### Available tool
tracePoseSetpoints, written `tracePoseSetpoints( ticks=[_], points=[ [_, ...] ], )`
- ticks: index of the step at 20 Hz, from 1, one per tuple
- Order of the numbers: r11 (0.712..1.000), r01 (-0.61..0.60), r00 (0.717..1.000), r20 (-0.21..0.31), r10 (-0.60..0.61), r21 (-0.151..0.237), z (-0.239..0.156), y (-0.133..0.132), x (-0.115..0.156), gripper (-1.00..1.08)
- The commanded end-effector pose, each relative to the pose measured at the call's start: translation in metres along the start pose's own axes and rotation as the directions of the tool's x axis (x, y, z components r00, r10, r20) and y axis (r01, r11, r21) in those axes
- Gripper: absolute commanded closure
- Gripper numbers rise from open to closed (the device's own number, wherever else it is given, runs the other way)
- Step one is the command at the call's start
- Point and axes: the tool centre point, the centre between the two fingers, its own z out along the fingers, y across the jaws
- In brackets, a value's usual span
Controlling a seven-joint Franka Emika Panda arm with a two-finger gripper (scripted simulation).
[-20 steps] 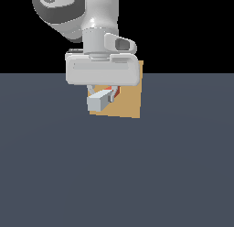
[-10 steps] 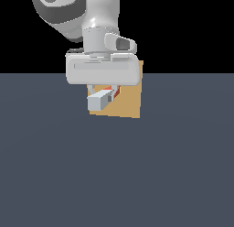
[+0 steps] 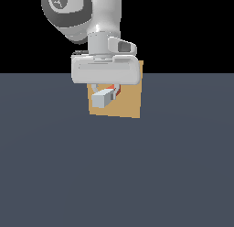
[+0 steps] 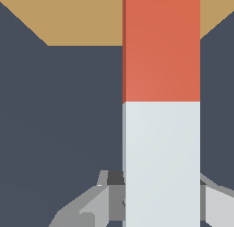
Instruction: Insert the peg into the horizontal hole in a box.
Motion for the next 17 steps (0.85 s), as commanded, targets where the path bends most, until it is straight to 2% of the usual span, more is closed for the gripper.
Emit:
tracePoseSetpoints(
  ticks=[1, 9, 13, 17],
  points=[
    [1.0, 0.002, 1.0, -0.001, -0.002, -0.003, -0.001, 0.0, 0.019, 1.08],
    [1.0, 0.001, 1.0, -0.002, -0.001, -0.004, -0.002, 0.0, 0.083, 1.08],
    [1.0, 0.001, 1.0, -0.002, -0.001, -0.004, -0.002, 0.001, 0.099, 1.08],
    [1.0, 0.001, 1.0, -0.002, -0.001, -0.004, -0.002, 0.002, 0.102, 1.08]
  ],
)
